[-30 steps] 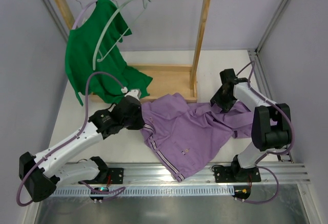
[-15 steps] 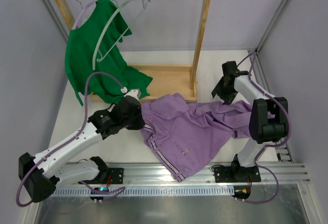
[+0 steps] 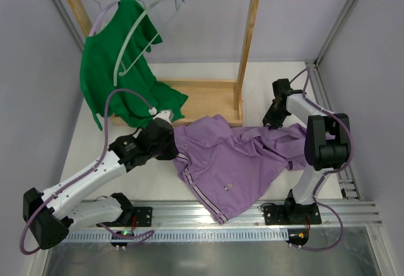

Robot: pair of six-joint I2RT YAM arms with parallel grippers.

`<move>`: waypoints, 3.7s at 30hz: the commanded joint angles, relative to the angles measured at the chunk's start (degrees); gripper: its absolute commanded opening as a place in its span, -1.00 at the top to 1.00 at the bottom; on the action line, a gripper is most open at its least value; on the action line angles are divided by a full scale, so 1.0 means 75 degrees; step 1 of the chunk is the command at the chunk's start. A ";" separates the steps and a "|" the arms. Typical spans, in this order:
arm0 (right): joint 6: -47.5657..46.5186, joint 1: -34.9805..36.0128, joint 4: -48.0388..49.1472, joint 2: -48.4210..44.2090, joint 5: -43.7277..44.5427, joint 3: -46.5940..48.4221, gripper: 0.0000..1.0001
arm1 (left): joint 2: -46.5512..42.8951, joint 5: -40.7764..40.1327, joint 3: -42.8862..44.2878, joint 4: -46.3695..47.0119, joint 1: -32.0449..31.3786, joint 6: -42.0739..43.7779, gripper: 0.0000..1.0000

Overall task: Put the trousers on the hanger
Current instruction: Fold the trousers

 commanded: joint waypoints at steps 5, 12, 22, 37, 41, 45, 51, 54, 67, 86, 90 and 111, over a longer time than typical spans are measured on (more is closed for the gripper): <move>-0.0597 -0.0077 -0.0499 -0.0348 0.1158 0.1250 0.92 | 0.0052 -0.0188 0.0260 0.0035 0.0025 0.0019 0.99; -0.0796 -0.0745 -0.1566 -0.2364 0.3036 0.2036 0.93 | 0.0087 -0.1828 0.1396 -0.1348 0.0013 0.0077 1.00; -0.0831 -0.1062 -0.1521 -0.4392 0.3871 0.1279 0.92 | 0.0731 -0.3539 0.2030 -0.2556 0.0036 -0.0040 0.99; -0.0505 -0.1297 0.0469 -0.5856 -0.0634 -0.2364 0.91 | 0.0943 -0.3799 0.1913 -0.2486 0.0587 0.0054 0.99; -0.0035 -0.1085 0.0908 -0.6467 -0.1415 -0.3740 0.46 | 0.0955 -0.3414 0.1808 -0.2264 0.0611 0.0159 0.99; 0.0082 -0.1085 0.0017 -0.6421 -0.1264 -0.3042 0.14 | 0.0908 -0.3190 0.1726 -0.2088 0.0611 0.0206 1.00; -0.0339 -0.1120 -0.0090 -0.5264 -0.0293 -0.1249 -0.22 | 0.0896 -0.3002 0.1679 -0.2017 0.0611 0.0253 0.99; -0.0492 -0.1483 -0.0534 -0.3881 0.0504 -0.0066 -0.22 | 0.0803 -0.2967 0.1586 -0.2017 0.0611 0.0253 0.99; 0.0621 -0.2726 -0.1320 0.0091 0.0880 0.2012 -0.18 | 0.0064 -0.2381 0.1187 -0.1467 0.0611 -0.0005 0.99; 0.1395 -0.2972 -0.2012 0.2918 0.1725 0.4953 -0.18 | -0.0217 -0.1795 0.0753 -0.0986 0.0599 0.0206 0.99; 0.1419 -0.2972 -0.1731 0.3328 0.1725 0.5247 -0.17 | -0.0182 -0.1771 0.0694 -0.0916 0.0599 0.0206 0.99; 0.0644 -0.2972 -0.2491 0.1606 0.2161 0.5236 0.40 | 0.0123 -0.2287 0.1140 -0.1185 0.0611 0.0159 1.00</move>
